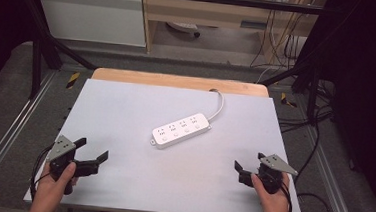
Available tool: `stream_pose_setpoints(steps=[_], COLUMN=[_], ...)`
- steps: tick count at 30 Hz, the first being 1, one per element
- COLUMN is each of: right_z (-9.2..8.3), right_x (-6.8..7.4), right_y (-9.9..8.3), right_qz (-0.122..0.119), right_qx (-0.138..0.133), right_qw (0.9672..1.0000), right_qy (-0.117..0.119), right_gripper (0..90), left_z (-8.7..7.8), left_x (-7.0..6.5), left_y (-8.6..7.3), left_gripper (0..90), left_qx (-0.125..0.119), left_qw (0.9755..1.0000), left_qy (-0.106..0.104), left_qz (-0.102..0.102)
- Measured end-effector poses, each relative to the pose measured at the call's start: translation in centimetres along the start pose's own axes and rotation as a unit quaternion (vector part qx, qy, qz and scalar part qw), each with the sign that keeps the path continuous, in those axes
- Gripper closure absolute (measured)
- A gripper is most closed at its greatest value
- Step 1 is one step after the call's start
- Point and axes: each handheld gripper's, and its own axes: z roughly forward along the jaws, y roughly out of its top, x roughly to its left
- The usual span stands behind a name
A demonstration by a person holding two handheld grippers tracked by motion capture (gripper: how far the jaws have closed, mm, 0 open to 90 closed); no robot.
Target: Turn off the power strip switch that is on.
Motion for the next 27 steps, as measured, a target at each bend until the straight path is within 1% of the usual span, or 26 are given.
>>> stream_pose_setpoints(steps=[2, 3, 7, 9, 10, 14, 15, 19, 21, 24, 26, 27], right_z=[-0.1, -0.1, -0.1, 0.0, -0.1, -0.3, -0.4, -0.5, -0.6, -0.5, -0.5, -0.6], right_x=[0.0, 0.0, 0.0, 0.0, 0.0, -0.1, -0.1, 0.0, 0.1, 0.5, 0.6, 1.0], right_y=[0.0, 0.1, 0.1, 0.1, 0.1, 0.2, 0.2, 0.3, 0.3, 0.6, 0.7, 1.0], right_qz=[0.001, 0.005, 0.01, 0.013, 0.014, 0.011, 0.007, 0.006, 0.003, -0.006, -0.008, -0.007], right_qx=[-0.004, -0.001, 0.002, 0.006, 0.003, -0.003, -0.004, -0.007, -0.009, -0.015, -0.017, -0.022], right_qw=[1.0, 1.0, 0.9999, 0.9999, 0.9999, 0.9998, 0.9998, 0.9998, 0.9997, 0.999, 0.9988, 0.9982], right_qy=[-0.001, 0.0, -0.001, 0.002, 0.008, 0.016, 0.015, 0.019, 0.023, 0.042, 0.045, 0.055], right_gripper=[7.9, 7.2, 5.8, 4.6, 3.4, 3.1, 3.1, 3.7, 5.1, 5.2, 5.2, 4.8], left_z=[0.0, -0.1, 0.0, 0.1, 0.0, 0.2, 0.2, 0.3, 0.2, 0.2, 0.1, 0.2], left_x=[0.0, 0.0, 0.0, 0.0, 0.0, -0.1, -0.1, -0.2, -0.2, -0.1, 0.0, 0.0], left_y=[0.0, 0.0, 0.0, 0.0, 0.0, -0.1, -0.1, -0.1, -0.1, -0.1, -0.2, -0.2], left_gripper=[5.8, 5.6, 5.1, 5.1, 4.8, 4.8, 4.8, 4.8, 4.8, 4.8, 4.8, 4.8], left_qx=[0.0, -0.001, 0.0, 0.001, 0.0, 0.007, 0.007, 0.007, 0.008, 0.008, 0.009, 0.009], left_qw=[1.0, 1.0, 1.0, 1.0, 1.0, 1.0, 1.0, 1.0, 1.0, 1.0, 1.0, 0.9999], left_qy=[0.001, 0.001, 0.003, 0.002, 0.002, -0.001, -0.002, -0.002, 0.0, 0.002, 0.004, 0.003], left_qz=[0.0, 0.0, -0.002, -0.004, -0.003, -0.001, 0.0, 0.0, 0.002, 0.001, -0.002, -0.003])
